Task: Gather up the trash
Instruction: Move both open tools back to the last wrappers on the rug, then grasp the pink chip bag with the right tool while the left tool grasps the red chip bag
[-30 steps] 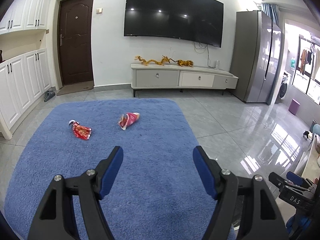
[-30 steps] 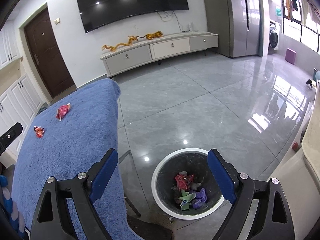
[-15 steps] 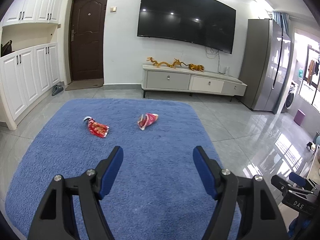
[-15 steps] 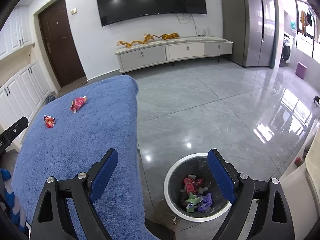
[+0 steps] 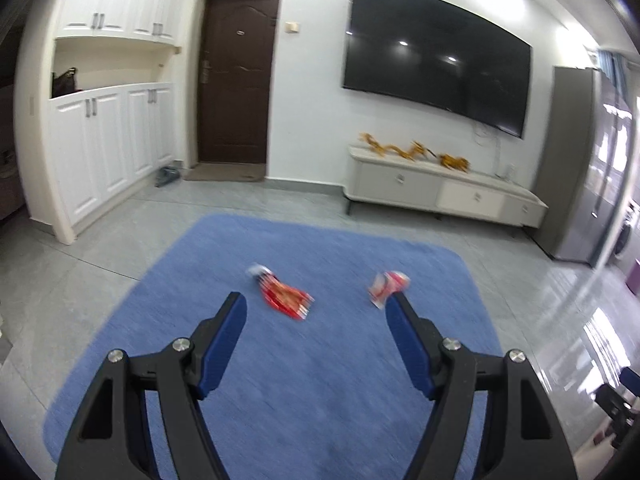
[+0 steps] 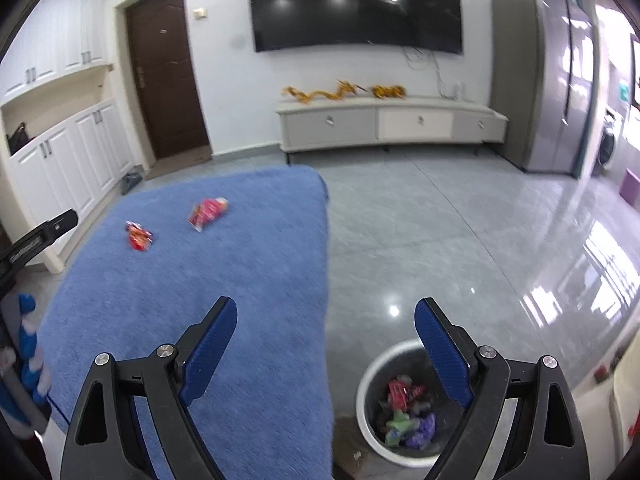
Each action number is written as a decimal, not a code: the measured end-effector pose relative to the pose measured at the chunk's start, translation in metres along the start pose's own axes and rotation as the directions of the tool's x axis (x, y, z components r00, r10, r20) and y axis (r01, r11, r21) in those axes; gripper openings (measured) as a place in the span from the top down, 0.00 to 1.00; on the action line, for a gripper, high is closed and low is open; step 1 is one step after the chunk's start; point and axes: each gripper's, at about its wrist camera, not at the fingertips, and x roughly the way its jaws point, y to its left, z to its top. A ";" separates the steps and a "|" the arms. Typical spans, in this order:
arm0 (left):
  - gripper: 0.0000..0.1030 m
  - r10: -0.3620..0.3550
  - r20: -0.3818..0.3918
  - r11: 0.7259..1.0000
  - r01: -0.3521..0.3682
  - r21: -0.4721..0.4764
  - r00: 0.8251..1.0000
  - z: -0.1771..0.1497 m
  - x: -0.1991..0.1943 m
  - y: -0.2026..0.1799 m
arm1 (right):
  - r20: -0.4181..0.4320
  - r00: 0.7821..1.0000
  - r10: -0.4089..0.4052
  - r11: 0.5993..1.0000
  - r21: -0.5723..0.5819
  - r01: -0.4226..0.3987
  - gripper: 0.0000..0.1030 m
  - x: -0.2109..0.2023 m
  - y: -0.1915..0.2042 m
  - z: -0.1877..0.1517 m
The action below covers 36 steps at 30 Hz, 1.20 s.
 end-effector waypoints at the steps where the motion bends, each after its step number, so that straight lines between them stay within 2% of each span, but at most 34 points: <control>1: 0.31 0.014 0.005 1.000 -0.014 -0.009 1.000 0.008 0.004 0.006 | 0.009 1.000 0.011 1.000 -0.008 -0.011 0.13 -0.001 0.004 0.005; 4: 0.31 0.055 -0.001 0.998 -0.055 -0.036 0.999 0.032 0.021 0.023 | 0.051 0.995 0.083 0.996 -0.031 -0.081 0.13 -0.001 0.023 0.030; 8: 0.31 0.072 -0.031 0.994 -0.074 -0.076 0.997 0.059 0.044 0.042 | 0.080 0.984 0.161 0.986 -0.048 -0.158 0.13 0.010 0.047 0.060; 11: 0.31 0.096 -0.052 0.992 -0.100 -0.075 0.994 0.076 0.067 0.053 | 0.082 0.973 0.218 0.976 -0.048 -0.214 0.13 0.028 0.067 0.085; 15: 0.31 0.107 -0.103 0.990 -0.115 -0.076 0.989 0.086 0.106 0.066 | 0.071 0.965 0.251 0.967 -0.056 -0.247 0.13 0.062 0.091 0.113; 20: 0.31 0.082 -0.216 0.993 -0.098 -0.065 0.973 0.057 0.162 0.070 | 0.017 0.962 0.273 0.962 -0.029 -0.273 0.13 0.127 0.115 0.126; 26: 0.31 0.028 -0.350 0.997 -0.050 -0.053 0.936 0.014 0.225 0.063 | -0.076 0.954 0.290 0.957 0.021 -0.289 0.13 0.213 0.135 0.111; 28: 0.31 0.014 -0.375 0.997 -0.040 -0.063 0.927 0.005 0.239 0.066 | -0.101 0.953 0.286 0.958 0.021 -0.285 0.13 0.237 0.143 0.104; 33: 0.32 -0.009 -0.400 0.997 -0.020 -0.069 0.916 -0.004 0.255 0.065 | -0.140 0.953 0.268 0.963 0.027 -0.267 0.13 0.277 0.155 0.096; 36: 0.32 -0.019 -0.413 0.997 -0.013 -0.076 0.911 -0.011 0.264 0.064 | -0.165 0.952 0.257 0.966 0.034 -0.255 0.17 0.296 0.159 0.094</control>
